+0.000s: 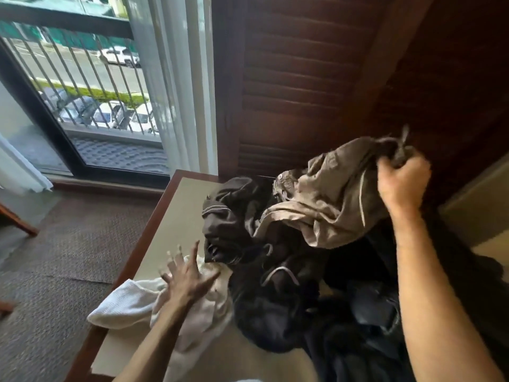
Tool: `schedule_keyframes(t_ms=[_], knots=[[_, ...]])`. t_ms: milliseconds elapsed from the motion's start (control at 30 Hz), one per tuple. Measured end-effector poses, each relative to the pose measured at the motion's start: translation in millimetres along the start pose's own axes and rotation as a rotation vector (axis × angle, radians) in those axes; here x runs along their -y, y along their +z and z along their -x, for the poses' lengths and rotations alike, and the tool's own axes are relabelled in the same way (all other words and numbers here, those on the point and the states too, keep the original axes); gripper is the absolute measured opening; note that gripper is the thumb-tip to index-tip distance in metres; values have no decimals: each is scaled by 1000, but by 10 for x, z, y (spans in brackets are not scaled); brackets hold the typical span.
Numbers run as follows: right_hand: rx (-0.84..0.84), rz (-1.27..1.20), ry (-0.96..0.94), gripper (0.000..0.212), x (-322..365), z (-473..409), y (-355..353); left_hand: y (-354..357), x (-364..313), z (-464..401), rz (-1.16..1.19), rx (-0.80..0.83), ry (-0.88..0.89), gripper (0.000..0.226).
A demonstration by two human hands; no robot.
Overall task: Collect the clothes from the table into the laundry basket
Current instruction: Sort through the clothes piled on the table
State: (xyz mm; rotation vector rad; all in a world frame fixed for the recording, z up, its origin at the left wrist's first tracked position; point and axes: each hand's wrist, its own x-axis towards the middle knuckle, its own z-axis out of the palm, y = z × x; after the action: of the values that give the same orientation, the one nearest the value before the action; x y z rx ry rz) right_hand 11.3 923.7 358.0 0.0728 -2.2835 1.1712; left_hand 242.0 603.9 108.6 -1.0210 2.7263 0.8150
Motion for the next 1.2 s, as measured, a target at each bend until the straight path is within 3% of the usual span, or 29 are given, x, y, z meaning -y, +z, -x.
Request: schedule_keyframes(t_ms=[100,167,233,300,367,467,600,833,1000,1100,1200], knots=[[488,205,188,55,-500,628,293,-250,-432,-295,163,-15,72,112],[709,215,143,75,-690,1117,516,-284,-668,-477,121,-13,112,111],[832,319,52,82,-728,1511,679,-277,-798,-693,92,38,119,113],[930,426,-63,83,-697,1843,765,-182,-845,-885,205,119,79,117],[1042,486,-150,95,-685,2097,843,-28,-852,-978,374,172,27,115],[1187,631,-175,116,-935,2291,1013,174,-818,-1013,429,149,21,105],[1167,820,-208,125,-1308,2152,1276,147,-682,-1054,416,218,78,93],[1176,825,-171,119,-1590,1084,1971,-70,-142,-937,534,186,95,86],[1202,797,-81,117,-1644,812,2266,-449,-466,-495,631,285,169,75],[1209,476,58,95,-1515,749,2145,-570,-862,-147,691,463,309,69],[1002,161,141,55,-1272,815,1850,-619,-1100,143,734,649,443,65]])
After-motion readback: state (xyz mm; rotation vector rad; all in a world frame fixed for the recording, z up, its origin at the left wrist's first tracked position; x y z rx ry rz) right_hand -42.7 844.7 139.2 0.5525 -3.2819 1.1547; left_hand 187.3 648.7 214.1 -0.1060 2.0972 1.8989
